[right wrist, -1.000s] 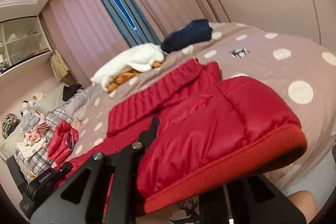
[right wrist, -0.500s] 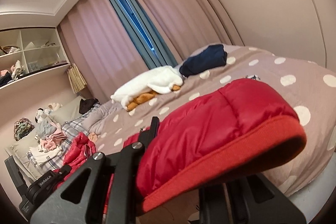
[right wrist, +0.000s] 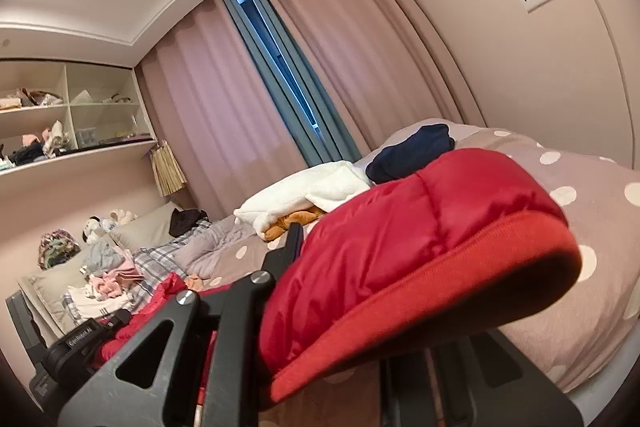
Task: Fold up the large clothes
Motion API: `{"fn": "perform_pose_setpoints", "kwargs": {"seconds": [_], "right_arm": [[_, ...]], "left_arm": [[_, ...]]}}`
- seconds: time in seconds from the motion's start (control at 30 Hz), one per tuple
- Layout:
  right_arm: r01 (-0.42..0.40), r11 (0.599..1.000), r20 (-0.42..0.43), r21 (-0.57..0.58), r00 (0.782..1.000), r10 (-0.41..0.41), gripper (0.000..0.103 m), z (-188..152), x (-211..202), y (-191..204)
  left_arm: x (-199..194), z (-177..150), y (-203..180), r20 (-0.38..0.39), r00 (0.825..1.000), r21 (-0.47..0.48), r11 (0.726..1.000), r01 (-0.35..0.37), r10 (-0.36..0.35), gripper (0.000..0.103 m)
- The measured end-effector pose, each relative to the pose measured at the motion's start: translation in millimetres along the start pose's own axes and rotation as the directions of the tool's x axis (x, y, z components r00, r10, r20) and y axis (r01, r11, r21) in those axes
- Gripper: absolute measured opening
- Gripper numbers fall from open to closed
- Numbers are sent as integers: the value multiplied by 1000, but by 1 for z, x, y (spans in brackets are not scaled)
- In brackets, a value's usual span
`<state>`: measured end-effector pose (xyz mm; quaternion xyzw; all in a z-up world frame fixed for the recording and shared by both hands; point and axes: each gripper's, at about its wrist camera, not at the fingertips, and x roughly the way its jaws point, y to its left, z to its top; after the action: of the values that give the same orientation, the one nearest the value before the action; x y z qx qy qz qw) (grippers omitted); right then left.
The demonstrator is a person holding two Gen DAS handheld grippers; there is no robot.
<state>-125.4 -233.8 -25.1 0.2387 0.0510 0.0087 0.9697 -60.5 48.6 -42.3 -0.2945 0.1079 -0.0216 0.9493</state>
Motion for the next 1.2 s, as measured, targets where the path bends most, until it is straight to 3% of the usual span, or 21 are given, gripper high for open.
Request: {"fn": "perform_pose_setpoints", "kwargs": {"seconds": [0.3,0.5,0.73,0.9,0.93,0.97,1.0,1.03,1.07,1.17,1.2], "right_arm": [[41,999,-63,0,997,-41,16,-9,47,-14],[76,997,-93,-24,993,-78,16,5,123,-24],[184,983,-205,-12,962,-183,17,-11,225,-57],[209,974,-238,-85,945,-223,22,-23,239,-61],[195,977,-235,-86,949,-210,36,-23,237,-61],[182,980,-231,-78,953,-196,46,-22,235,-62],[181,982,-210,-60,959,-190,69,-20,229,-63],[187,981,-188,-46,963,-193,88,-17,228,-64],[196,980,-165,-33,966,-199,92,-14,226,-65],[198,980,-125,-31,972,-200,94,-7,216,-63],[204,978,-123,-37,971,-207,94,-6,214,-63]], "left_arm": [[50,-5,-4,-12,999,30,999,-37,38,18],[148,0,-19,-66,994,101,992,-78,85,18],[237,-29,-10,-173,967,175,972,-158,188,18],[241,-39,-5,-183,960,185,966,-178,212,21],[240,-39,-7,-185,958,190,965,-182,217,31],[237,-38,-8,-172,960,190,963,-189,222,52],[234,-36,-9,-153,962,186,963,-195,224,64],[231,-34,-8,-116,967,172,963,-207,229,83],[220,-31,-8,-45,972,150,964,-222,230,93],[195,-24,-7,99,970,117,966,-232,222,97],[192,-22,-8,102,969,122,964,-237,225,97]]}}
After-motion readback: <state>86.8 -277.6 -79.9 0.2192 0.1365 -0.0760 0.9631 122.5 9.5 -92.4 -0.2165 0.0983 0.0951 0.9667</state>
